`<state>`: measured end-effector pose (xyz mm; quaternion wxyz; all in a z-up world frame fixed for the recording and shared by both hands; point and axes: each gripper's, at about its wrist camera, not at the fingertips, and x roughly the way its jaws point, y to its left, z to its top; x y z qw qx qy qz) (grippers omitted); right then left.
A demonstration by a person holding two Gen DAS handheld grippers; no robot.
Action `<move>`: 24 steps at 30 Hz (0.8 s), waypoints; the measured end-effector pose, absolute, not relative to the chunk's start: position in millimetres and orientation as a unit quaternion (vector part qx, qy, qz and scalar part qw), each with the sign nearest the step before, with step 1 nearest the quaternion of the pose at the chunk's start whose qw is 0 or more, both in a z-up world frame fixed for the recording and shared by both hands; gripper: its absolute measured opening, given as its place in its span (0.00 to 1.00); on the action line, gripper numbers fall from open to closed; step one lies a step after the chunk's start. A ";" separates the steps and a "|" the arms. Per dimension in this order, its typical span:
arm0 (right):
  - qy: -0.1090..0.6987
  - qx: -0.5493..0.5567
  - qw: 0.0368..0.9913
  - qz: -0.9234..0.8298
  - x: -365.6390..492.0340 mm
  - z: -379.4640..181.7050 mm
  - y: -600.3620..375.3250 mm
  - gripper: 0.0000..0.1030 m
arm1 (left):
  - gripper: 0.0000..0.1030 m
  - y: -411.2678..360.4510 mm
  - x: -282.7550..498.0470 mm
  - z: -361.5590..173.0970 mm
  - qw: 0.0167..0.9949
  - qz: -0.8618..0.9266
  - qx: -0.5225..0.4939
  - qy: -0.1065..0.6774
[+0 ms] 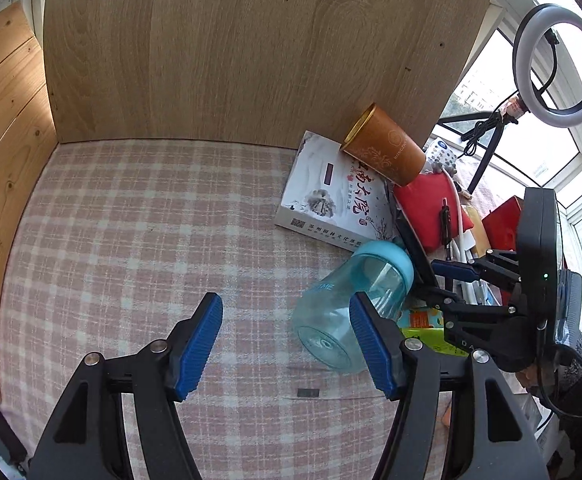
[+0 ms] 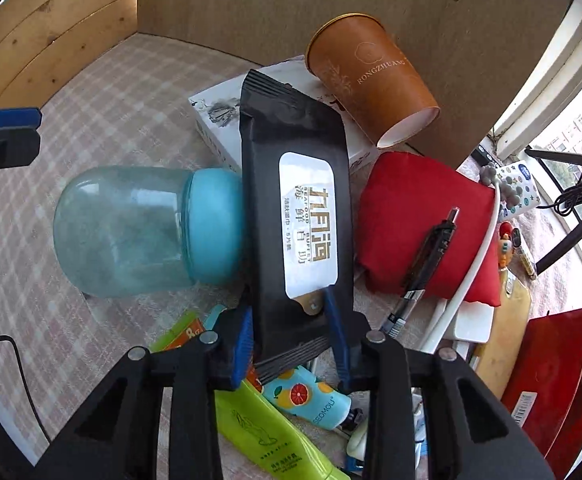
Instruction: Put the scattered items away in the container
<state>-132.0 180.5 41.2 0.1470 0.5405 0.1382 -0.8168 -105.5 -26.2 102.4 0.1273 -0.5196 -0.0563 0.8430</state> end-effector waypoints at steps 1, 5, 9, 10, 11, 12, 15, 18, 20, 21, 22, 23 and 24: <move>0.131 0.534 0.145 -0.823 -131.3 47.9 185.3 0.21 | 0.61 -27.3 -104.8 101.5 0.126 0.843 -0.520 -0.057; 0.081 0.527 0.153 -0.832 -125.4 79.6 206.0 0.11 | 0.61 -28.5 -100.5 104.9 0.124 0.845 -0.517 -0.055; 0.024 0.526 0.193 -0.828 -101.9 110.1 213.5 0.11 | 0.61 -30.6 -92.7 111.2 0.127 0.849 -0.511 -0.058; 0.019 0.527 0.205 -0.825 -91.9 115.7 210.1 0.11 | 0.61 -31.3 -90.4 112.9 0.127 0.849 -0.509 -0.058; 0.016 0.528 0.217 -0.821 -80.9 121.0 205.5 0.11 | 0.61 -31.9 -88.1 114.5 0.128 0.850 -0.508 -0.058; 0.015 0.530 0.232 -0.816 -68.6 123.6 198.2 0.12 | 0.61 -31.9 -85.4 115.9 0.130 0.850 -0.507 -0.058; -0.003 0.534 0.306 -0.788 -31.5 128.1 178.7 0.13 | 0.61 -30.4 -77.3 118.8 0.135 0.851 -0.505 -0.052; 0.011 0.543 0.294 -0.786 -9.6 127.5 178.4 0.17 | 0.61 -25.7 -68.2 117.9 0.140 0.849 -0.508 -0.041; -0.007 0.557 0.265 -0.787 -1.9 127.1 191.5 0.29 | 0.61 -21.7 -59.7 115.7 0.147 0.846 -0.511 -0.036; -0.028 0.554 0.257 -0.791 2.3 128.9 203.9 0.29 | 0.61 -19.8 -55.5 114.7 0.150 0.845 -0.512 -0.033; -0.051 0.551 0.254 -0.793 6.5 130.8 217.4 0.29 | 0.61 -17.8 -51.2 113.6 0.154 0.843 -0.514 -0.031; -0.070 0.549 0.251 -0.794 12.1 133.0 229.7 0.29 | 0.61 -15.8 -47.0 112.5 0.158 0.842 -0.515 -0.028; -0.081 0.548 0.248 -0.795 20.1 135.9 240.2 0.29 | 0.61 -13.8 -42.7 111.5 0.161 0.840 -0.517 -0.025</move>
